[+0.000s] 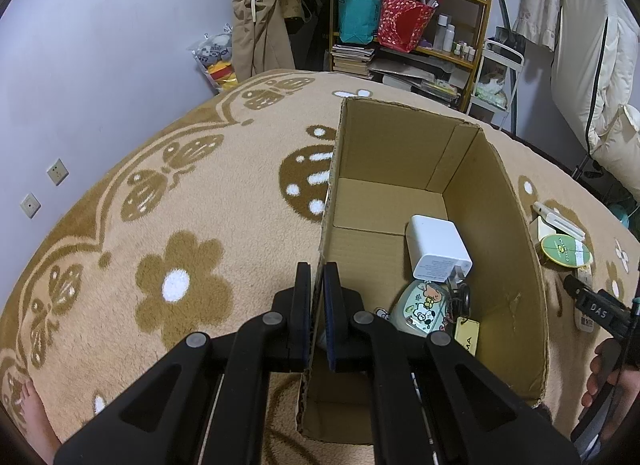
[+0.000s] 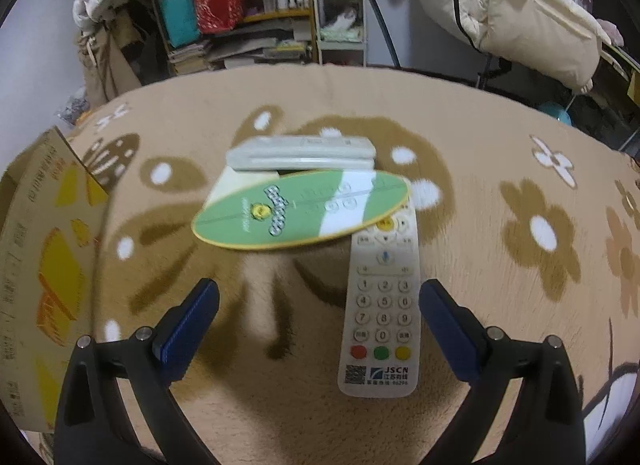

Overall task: Organize rigid objects
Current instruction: 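Move the right gripper back over the white remote and green card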

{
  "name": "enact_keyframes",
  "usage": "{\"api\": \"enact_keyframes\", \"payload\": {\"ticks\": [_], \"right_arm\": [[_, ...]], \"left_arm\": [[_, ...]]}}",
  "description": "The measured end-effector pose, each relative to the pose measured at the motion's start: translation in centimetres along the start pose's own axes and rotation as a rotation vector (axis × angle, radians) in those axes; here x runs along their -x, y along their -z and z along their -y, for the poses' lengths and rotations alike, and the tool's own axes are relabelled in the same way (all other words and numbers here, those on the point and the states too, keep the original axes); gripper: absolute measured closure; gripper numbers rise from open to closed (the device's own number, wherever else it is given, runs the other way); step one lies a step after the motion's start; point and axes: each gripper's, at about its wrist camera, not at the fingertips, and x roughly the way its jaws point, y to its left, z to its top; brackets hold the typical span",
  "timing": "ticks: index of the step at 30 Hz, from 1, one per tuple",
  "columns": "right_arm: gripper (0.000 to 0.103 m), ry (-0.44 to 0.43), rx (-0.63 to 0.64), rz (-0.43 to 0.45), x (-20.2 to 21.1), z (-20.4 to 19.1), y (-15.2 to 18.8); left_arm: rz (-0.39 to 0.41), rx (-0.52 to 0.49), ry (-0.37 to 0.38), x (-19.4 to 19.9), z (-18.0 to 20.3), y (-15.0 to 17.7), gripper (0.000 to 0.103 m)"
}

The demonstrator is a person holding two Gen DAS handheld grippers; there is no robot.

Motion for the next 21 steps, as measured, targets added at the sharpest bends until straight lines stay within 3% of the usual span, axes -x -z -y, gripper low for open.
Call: {"api": "enact_keyframes", "payload": {"ticks": [15, 17, 21], "right_arm": [[0.000, 0.090, -0.005, -0.005, -0.9, 0.3, 0.8], [0.007, 0.079, -0.014, -0.007, -1.0, 0.5, 0.9], [0.009, 0.072, -0.034, -0.020, -1.4, 1.1, 1.2]], "left_arm": [[0.000, -0.002, -0.001, 0.0, 0.0, 0.0, 0.098], [0.000, -0.001, 0.000, 0.0, 0.0, 0.0, 0.098], [0.000, 0.000, 0.000, 0.0, 0.0, 0.0, 0.098]]}}
